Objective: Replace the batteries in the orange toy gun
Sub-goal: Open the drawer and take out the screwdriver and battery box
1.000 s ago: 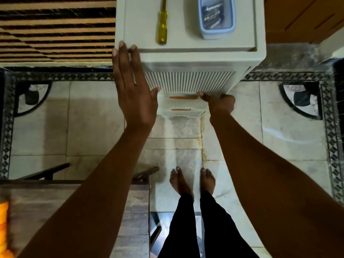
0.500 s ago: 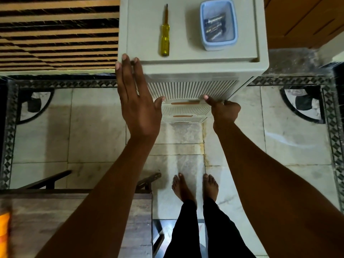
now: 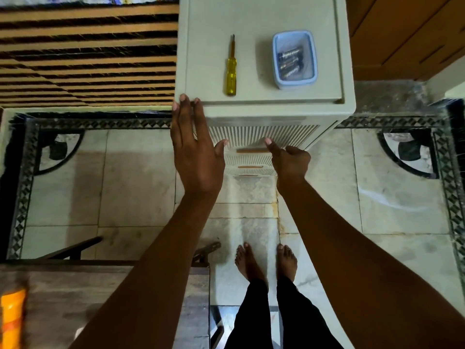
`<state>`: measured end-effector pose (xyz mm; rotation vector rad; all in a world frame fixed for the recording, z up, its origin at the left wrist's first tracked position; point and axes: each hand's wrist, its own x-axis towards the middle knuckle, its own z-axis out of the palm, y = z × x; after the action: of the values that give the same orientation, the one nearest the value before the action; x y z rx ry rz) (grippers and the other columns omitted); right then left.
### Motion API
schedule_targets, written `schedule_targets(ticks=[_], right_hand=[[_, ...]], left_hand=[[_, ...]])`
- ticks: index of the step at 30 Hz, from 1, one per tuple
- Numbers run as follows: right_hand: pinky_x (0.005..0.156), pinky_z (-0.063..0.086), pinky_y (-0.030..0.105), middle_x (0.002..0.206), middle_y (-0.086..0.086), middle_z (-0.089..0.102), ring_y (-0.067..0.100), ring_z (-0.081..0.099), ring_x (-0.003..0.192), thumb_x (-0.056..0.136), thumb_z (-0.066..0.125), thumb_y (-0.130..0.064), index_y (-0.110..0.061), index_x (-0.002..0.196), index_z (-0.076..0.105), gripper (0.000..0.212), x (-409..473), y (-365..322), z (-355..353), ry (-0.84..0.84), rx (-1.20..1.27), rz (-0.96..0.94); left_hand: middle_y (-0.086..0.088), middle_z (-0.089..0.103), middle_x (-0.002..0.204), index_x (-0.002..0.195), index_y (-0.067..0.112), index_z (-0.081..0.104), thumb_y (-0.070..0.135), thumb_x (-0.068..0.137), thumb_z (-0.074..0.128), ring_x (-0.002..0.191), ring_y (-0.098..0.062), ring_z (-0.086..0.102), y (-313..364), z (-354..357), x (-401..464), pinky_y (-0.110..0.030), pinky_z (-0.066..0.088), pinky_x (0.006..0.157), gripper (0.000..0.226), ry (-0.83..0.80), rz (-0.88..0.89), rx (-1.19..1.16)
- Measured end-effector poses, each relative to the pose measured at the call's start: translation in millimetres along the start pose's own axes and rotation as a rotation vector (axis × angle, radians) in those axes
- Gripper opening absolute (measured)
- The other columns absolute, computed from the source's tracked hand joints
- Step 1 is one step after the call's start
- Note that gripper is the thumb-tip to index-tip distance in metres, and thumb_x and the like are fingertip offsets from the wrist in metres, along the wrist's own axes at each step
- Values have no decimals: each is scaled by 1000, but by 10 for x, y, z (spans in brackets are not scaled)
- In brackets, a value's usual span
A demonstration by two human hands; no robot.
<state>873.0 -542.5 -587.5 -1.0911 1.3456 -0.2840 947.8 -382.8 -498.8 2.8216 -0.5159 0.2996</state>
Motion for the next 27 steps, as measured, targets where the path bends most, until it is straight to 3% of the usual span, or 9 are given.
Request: schedule_targets(ticks=[3, 5, 9, 14, 16, 18, 19, 21, 27], right_hand=[[85, 65, 47, 90, 6, 77, 24, 77, 83, 77, 92, -33, -21, 85, 71, 25, -318, -145, -66, -6, 44, -61], [84, 65, 50, 88, 5, 79, 22, 78, 83, 81, 84, -36, -25, 89, 72, 18, -599, -289, -145, 24, -53, -242], [75, 57, 23, 84, -1, 74, 7, 70, 78, 95, 73, -15, -12, 94, 71, 3, -1027, -670, -303, 79, -167, -600], [68, 53, 16, 100, 9, 67, 9, 65, 80, 98, 70, -15, -6, 107, 68, 13, -984, -1197, -329, 134, -200, -832], [69, 47, 8, 111, 12, 65, 14, 66, 86, 98, 70, -19, -2, 117, 67, 25, -841, -1381, -294, 155, -282, -845], [79, 50, 18, 114, 15, 66, 22, 68, 93, 98, 71, -30, -1, 119, 67, 36, -654, -1540, -239, 174, -411, -784], [83, 53, 31, 110, 15, 69, 27, 69, 94, 97, 71, -36, -2, 115, 68, 38, -562, -1608, -204, 173, -484, -732], [77, 53, 38, 92, 13, 71, 32, 67, 86, 96, 72, -40, -7, 94, 68, 34, -421, -1717, -157, 123, -571, -646], [65, 40, 28, 58, -1, 52, 23, 54, 66, 95, 76, -29, -7, 68, 59, 39, -282, -1902, -92, -4, -563, -486]], left_hand=[[-13, 24, 168, 160, 9, 29, 40, 92, 71, 157, -31, 18, -15, -101, 16, -45, 27, 125, 86, -37, 10, -25], [-13, 31, 166, 157, 9, 36, 37, 93, 70, 155, -32, 24, 2, -227, 53, -46, 32, 123, 78, -82, 1, -47], [-8, 49, 152, 143, 10, 56, 31, 90, 71, 143, -30, 42, 104, -488, 247, -47, 49, 108, 58, -151, -94, -130], [-7, 61, 133, 133, 12, 61, 24, 93, 66, 125, -28, 56, 331, -679, 533, -45, 54, 94, 42, -168, -178, -242], [-7, 61, 129, 131, 12, 61, 29, 95, 65, 120, -29, 58, 447, -657, 658, -45, 54, 89, 40, -190, -162, -257], [-8, 60, 125, 126, 11, 62, 34, 96, 66, 117, -28, 58, 573, -595, 791, -44, 54, 84, 38, -206, -155, -242], [-8, 59, 124, 123, 11, 63, 36, 96, 66, 116, -28, 58, 629, -561, 859, -44, 53, 82, 38, -213, -159, -221], [-10, 57, 121, 117, 8, 62, 37, 94, 69, 115, -29, 58, 731, -480, 978, -45, 53, 80, 37, -224, -171, -189], [-12, 67, 110, 107, 5, 66, 29, 93, 73, 104, -29, 67, 848, -392, 1177, -43, 57, 82, 28, -274, -331, -281]])
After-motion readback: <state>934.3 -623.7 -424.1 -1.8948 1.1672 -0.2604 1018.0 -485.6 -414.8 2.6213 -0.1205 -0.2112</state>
